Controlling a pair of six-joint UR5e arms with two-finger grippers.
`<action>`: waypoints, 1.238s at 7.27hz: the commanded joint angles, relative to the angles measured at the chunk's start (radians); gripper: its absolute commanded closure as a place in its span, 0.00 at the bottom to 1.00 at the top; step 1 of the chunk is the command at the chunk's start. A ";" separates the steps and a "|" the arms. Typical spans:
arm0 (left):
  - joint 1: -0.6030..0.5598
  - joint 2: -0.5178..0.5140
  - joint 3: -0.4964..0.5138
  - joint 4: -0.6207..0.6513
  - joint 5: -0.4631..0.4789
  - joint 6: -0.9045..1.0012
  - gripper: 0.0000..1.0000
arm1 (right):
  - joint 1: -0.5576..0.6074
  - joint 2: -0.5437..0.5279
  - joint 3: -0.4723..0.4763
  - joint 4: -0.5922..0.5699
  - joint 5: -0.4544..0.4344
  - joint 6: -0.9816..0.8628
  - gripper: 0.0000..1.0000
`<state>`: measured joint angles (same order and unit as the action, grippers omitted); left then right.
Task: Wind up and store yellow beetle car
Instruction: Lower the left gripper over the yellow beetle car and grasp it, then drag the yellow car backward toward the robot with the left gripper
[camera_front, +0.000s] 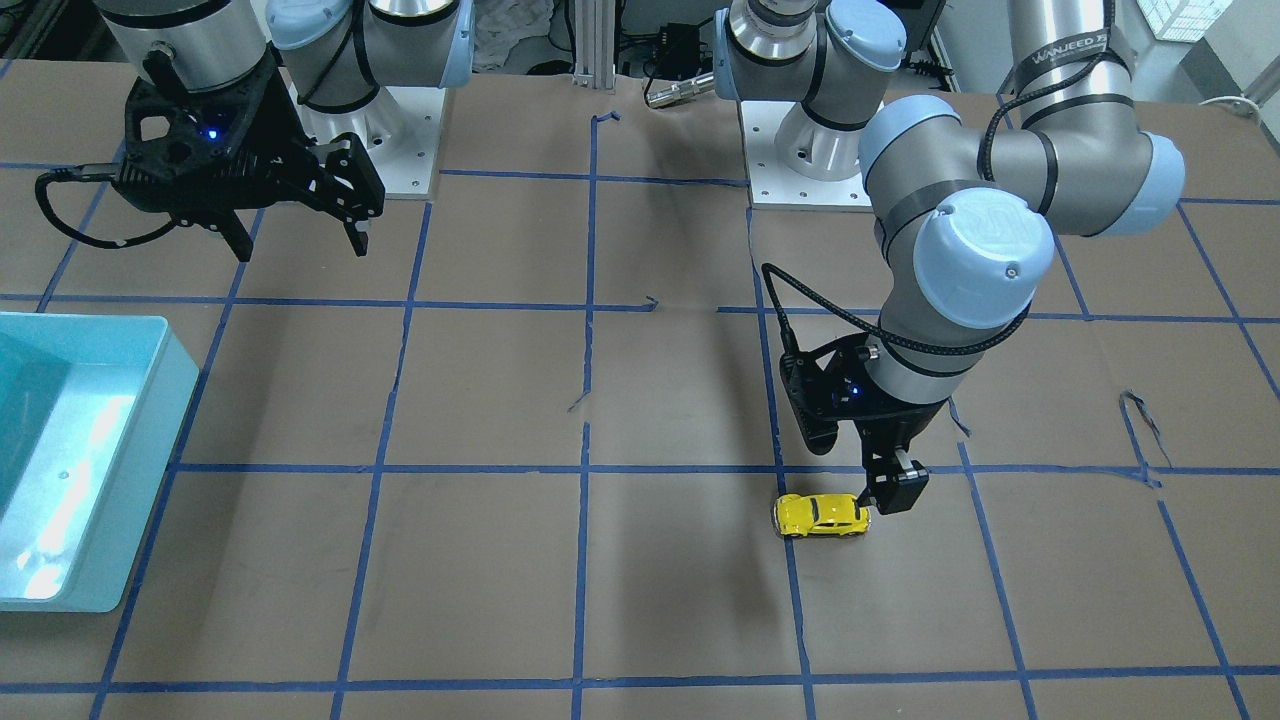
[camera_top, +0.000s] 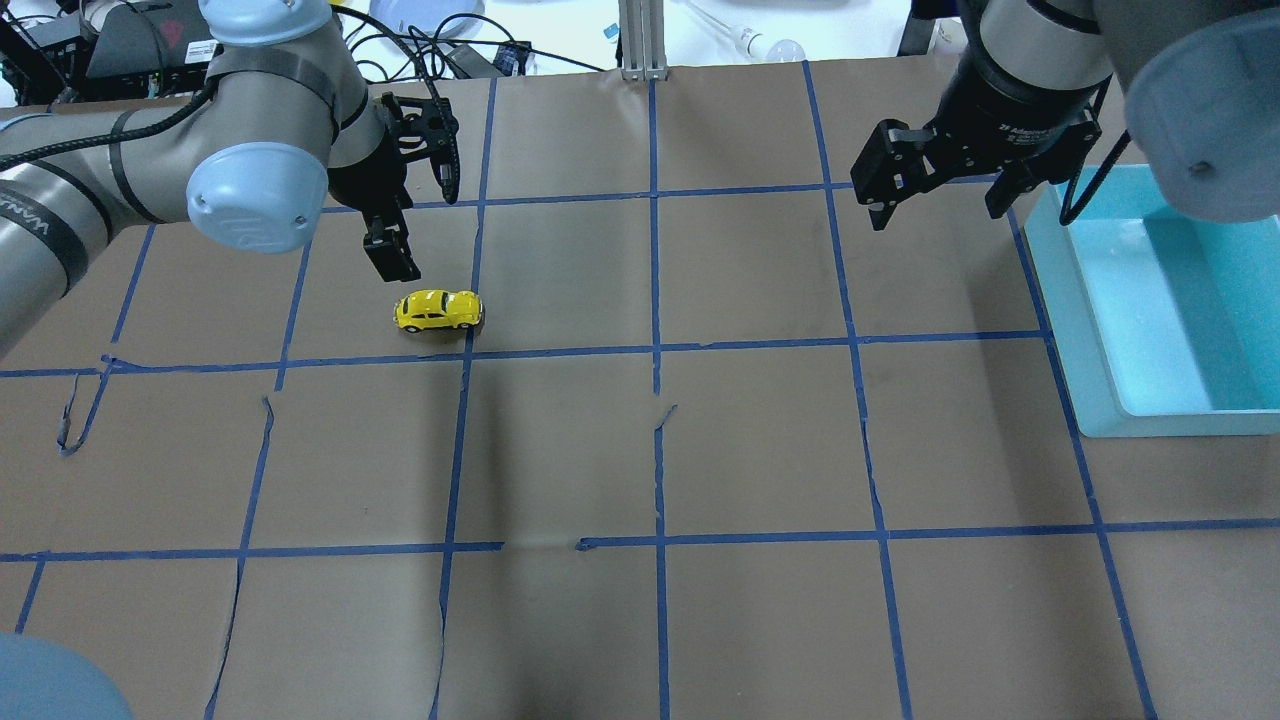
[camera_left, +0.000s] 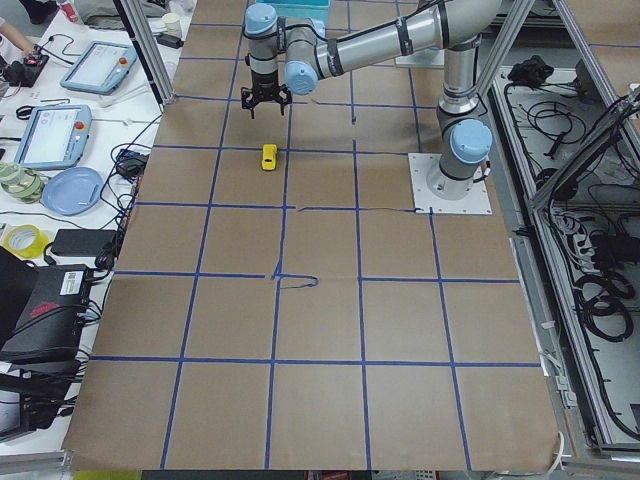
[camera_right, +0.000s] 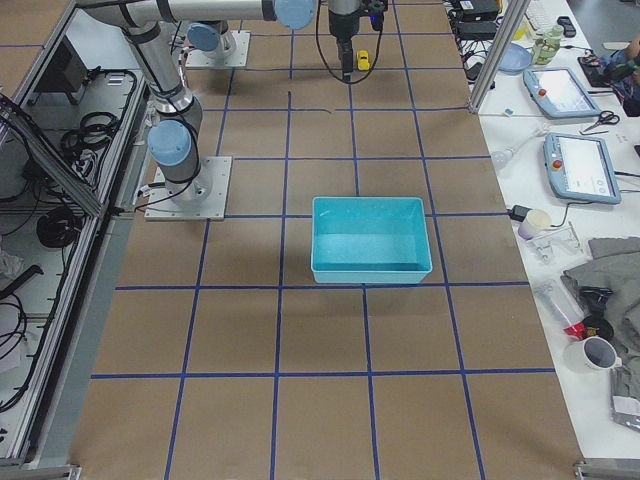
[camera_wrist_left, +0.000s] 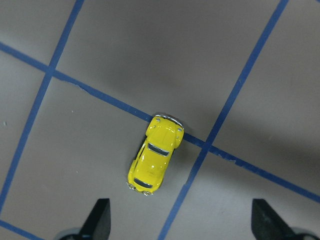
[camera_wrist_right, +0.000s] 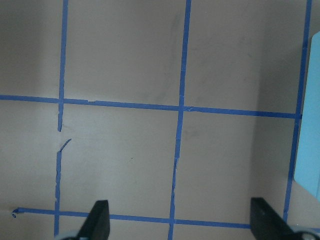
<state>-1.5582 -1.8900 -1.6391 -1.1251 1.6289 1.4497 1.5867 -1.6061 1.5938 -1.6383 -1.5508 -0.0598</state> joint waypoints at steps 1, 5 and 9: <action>0.004 -0.078 -0.037 0.092 0.039 0.095 0.00 | 0.001 0.000 0.000 0.000 0.000 0.000 0.00; 0.013 -0.184 -0.068 0.140 -0.029 0.097 0.04 | 0.001 0.000 0.000 0.000 0.000 0.002 0.00; 0.047 -0.190 -0.070 0.146 -0.026 0.118 0.23 | 0.001 0.000 0.000 0.000 0.000 0.002 0.00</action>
<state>-1.5201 -2.0773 -1.7081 -0.9799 1.6010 1.5637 1.5873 -1.6061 1.5938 -1.6383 -1.5512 -0.0583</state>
